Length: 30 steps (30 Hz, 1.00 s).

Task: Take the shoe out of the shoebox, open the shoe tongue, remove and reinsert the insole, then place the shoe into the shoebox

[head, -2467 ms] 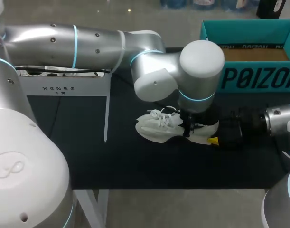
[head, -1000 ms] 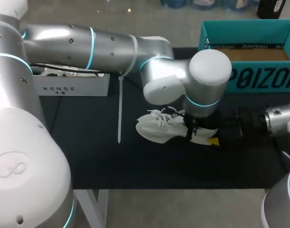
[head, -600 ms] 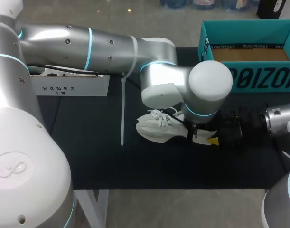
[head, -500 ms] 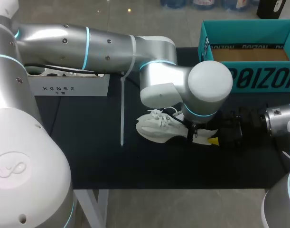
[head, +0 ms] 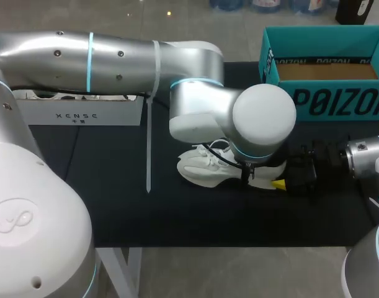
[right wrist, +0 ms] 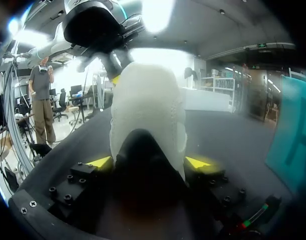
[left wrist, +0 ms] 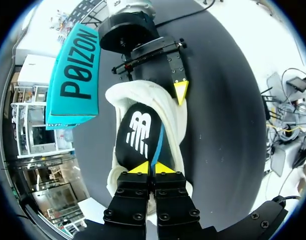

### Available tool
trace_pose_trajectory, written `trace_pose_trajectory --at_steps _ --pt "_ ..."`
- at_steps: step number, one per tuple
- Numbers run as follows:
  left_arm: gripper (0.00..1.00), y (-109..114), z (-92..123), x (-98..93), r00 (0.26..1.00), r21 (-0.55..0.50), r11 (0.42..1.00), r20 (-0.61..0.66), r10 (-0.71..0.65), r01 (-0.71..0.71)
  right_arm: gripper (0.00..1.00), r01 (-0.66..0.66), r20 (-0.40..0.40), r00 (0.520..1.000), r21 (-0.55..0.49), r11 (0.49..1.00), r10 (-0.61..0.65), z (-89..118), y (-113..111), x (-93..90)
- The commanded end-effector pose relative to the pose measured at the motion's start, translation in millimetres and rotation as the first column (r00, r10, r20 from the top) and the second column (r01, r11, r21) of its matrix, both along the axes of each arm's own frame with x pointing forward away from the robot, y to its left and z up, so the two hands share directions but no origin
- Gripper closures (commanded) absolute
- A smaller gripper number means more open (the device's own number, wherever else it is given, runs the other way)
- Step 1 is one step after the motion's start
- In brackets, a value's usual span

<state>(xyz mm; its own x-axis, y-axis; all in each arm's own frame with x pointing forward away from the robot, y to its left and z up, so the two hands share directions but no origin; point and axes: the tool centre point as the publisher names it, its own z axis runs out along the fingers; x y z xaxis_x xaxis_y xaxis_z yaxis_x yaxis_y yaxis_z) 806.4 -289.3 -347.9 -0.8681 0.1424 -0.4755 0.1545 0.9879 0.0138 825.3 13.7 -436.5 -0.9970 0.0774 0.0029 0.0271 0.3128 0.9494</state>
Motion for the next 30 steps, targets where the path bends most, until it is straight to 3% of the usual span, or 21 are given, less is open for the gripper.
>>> trace_pose_trajectory --at_steps 1,10,17,30 --pt "1.0 13 19 -11.0 1.0 -0.012 1.0 0.028 0.007 -0.007 1.0 0.001 -0.002 1.0 -0.003 1.0 -0.001 -5 1 1.8" --pt "1.0 20 37 -19.6 0.995 -0.069 0.996 0.08 0.056 -0.051 1.0 0.001 -0.002 1.0 -0.003 1.0 -0.001 -5 1 1.8" --pt "1.0 7 47 -29.6 0.993 -0.103 0.995 0.116 0.029 -0.017 1.0 0.001 -0.002 1.0 -0.003 1.0 -0.001 -5 1 1.8" --pt "1.0 -24 18 -19.3 0.999 -0.099 0.995 0.046 -0.013 0.017 1.0 0.001 -0.002 1.0 -0.003 1.0 -0.001 -5 1 1.8"
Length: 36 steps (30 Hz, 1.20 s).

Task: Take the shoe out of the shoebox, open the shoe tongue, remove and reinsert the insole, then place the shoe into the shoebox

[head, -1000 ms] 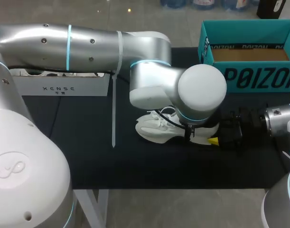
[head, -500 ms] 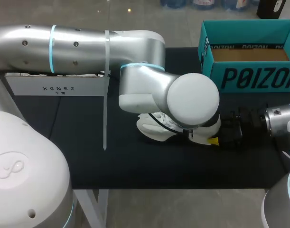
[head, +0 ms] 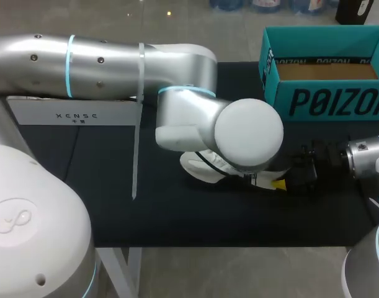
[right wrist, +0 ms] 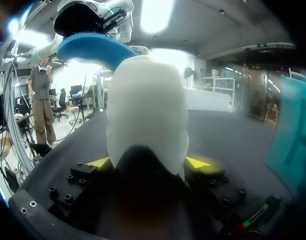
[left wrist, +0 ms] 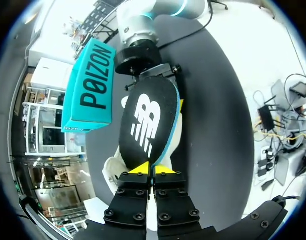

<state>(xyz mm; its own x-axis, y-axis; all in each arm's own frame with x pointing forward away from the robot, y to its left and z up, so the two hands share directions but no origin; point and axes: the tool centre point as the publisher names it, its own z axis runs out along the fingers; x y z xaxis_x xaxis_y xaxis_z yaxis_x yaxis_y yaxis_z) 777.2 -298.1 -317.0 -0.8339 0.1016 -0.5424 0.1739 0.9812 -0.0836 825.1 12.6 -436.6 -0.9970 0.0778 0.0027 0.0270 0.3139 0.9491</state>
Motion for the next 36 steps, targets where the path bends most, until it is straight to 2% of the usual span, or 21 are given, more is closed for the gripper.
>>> trace_pose_trajectory --at_steps 1,14,30,32,33,35,36 --pt "1.0 -17 -14 11.4 1.0 0.006 1.0 -0.023 0.001 -0.001 1.0 0.0 -0.002 1.0 -0.002 1.0 0.0 -5 2 2.0" --pt "1.0 -58 -7 15.5 0.998 -0.04 0.997 -0.017 -0.066 0.065 1.0 0.0 -0.002 1.0 -0.002 1.0 0.0 -5 2 2.0" --pt "1.0 -40 -6 18.3 1.0 -0.087 0.996 -0.003 -0.012 0.012 1.0 0.0 -0.002 1.0 -0.002 1.0 0.0 -5 2 2.0" --pt "0.92 -38 -6 20.5 1.0 -0.088 0.996 -0.005 -0.001 0.001 1.0 0.0 -0.002 1.0 -0.002 1.0 0.0 -5 2 2.0" --pt "0.85 -38 -7 21.8 1.0 -0.089 0.996 -0.008 0.002 -0.003 1.0 0.0 -0.002 1.0 -0.002 1.0 0.0 -5 2 2.0" --pt "0.6 -38 -7 23.6 1.0 -0.09 0.996 -0.009 0.007 -0.008 1.0 0.0 -0.002 1.0 -0.002 1.0 0.0 -5 2 2.0" --pt "0.57 -38 -8 24.5 1.0 -0.09 0.996 -0.01 0.008 -0.009 1.0 0.0 -0.002 1.0 -0.002 1.0 0.0 -5 2 2.0"
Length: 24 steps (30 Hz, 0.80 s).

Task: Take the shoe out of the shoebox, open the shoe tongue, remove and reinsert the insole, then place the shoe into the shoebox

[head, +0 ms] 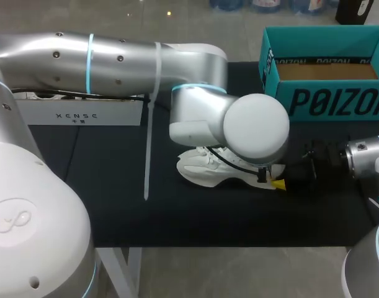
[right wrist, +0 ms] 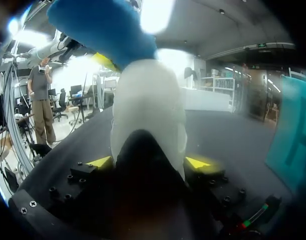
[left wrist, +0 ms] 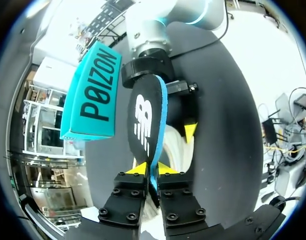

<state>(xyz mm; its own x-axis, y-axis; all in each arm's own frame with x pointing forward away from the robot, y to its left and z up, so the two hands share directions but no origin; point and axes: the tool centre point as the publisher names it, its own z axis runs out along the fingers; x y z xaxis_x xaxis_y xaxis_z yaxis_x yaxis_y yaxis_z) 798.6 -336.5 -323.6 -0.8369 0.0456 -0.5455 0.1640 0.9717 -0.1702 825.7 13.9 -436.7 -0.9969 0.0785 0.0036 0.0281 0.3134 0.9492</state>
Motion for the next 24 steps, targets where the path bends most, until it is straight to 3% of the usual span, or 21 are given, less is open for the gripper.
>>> trace_pose_trajectory --at_steps 1,14,15,16,24 --pt "0.56 0 -1 3.7 1.0 -0.004 1.0 -0.006 0.001 -0.001 1.0 0.0 -0.001 1.0 -0.002 1.0 0.0 -5 1 1.5" --pt "0.65 -6 -4 13.0 1.0 -0.012 1.0 -0.004 0.019 -0.019 1.0 0.0 -0.001 1.0 -0.002 1.0 0.0 -5 1 1.5" --pt "0.77 -7 -4 15.0 1.0 -0.016 1.0 -0.006 0.019 -0.019 1.0 0.0 -0.001 1.0 -0.002 1.0 0.0 -5 1 1.5" --pt "1.0 -7 -3 15.1 1.0 -0.019 1.0 -0.004 0.015 -0.015 1.0 0.0 -0.001 1.0 -0.002 1.0 0.0 -5 1 1.5" --pt "1.0 -10 1 5.0 1.0 -0.035 0.999 0.002 -0.017 0.017 1.0 0.0 -0.001 1.0 -0.002 1.0 0.0 -5 1 1.5"
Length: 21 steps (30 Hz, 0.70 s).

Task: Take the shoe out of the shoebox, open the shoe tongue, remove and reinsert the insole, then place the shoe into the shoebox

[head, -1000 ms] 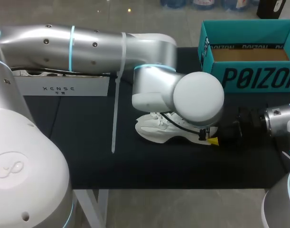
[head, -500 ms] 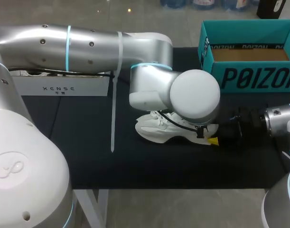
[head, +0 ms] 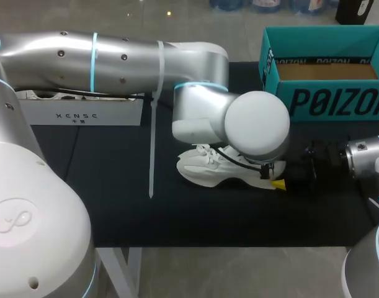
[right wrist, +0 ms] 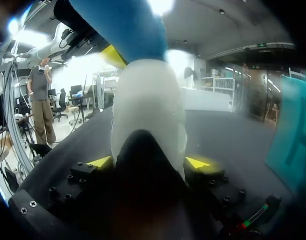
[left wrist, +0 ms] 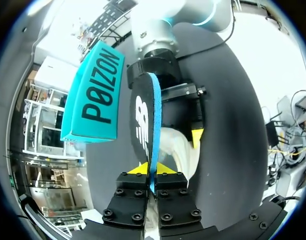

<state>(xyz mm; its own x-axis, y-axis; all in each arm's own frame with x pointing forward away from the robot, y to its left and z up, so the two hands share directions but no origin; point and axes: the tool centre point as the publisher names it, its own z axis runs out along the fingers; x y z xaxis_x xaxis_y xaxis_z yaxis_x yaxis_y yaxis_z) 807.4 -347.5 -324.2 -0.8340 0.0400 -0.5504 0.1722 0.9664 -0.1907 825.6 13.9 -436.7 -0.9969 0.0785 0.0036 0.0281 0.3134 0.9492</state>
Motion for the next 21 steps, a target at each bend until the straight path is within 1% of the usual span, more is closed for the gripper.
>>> trace_pose_trajectory --at_steps 1,4,7,11,13,16,19,21 --pt "1.0 1 5 -5.3 1.0 -0.017 1.0 0.002 -0.011 0.011 1.0 0.0 -0.001 1.0 -0.002 1.0 0.0 -5 1 1.5" --pt "1.0 -1 19 -9.4 0.999 -0.047 0.998 0.013 -0.03 0.03 1.0 0.0 -0.001 1.0 -0.002 1.0 0.0 -5 1 1.5" --pt "1.0 -2 38 -12.1 0.998 -0.091 0.994 0.018 -0.057 0.058 1.0 0.0 -0.001 1.0 -0.002 1.0 0.0 -5 1 1.5" --pt "1.0 1 79 -14.0 0.991 -0.203 0.97 0.007 -0.131 0.13 1.0 0.0 -0.001 1.0 -0.002 1.0 0.0 -5 1 1.5" --pt "1.0 7 101 -12.8 0.982 -0.289 0.941 -0.013 -0.189 0.178 1.0 0.0 -0.001 1.0 -0.002 1.0 0.0 -5 1 1.5" --pt "1.0 20 131 -8.6 0.967 -0.379 0.895 -0.004 -0.255 0.235 1.0 0.0 -0.001 1.0 -0.002 1.0 0.0 -5 1 1.5" --pt "1.0 36 162 1.8 0.944 -0.466 0.835 0.007 -0.329 0.294 1.0 0.0 -0.001 1.0 -0.002 1.0 0.0 -5 1 1.5" --pt "1.0 48 182 9.2 0.91 -0.51 0.778 0.024 -0.413 0.366 1.0 0.0 -0.001 1.0 -0.002 1.0 0.0 -5 1 1.5"
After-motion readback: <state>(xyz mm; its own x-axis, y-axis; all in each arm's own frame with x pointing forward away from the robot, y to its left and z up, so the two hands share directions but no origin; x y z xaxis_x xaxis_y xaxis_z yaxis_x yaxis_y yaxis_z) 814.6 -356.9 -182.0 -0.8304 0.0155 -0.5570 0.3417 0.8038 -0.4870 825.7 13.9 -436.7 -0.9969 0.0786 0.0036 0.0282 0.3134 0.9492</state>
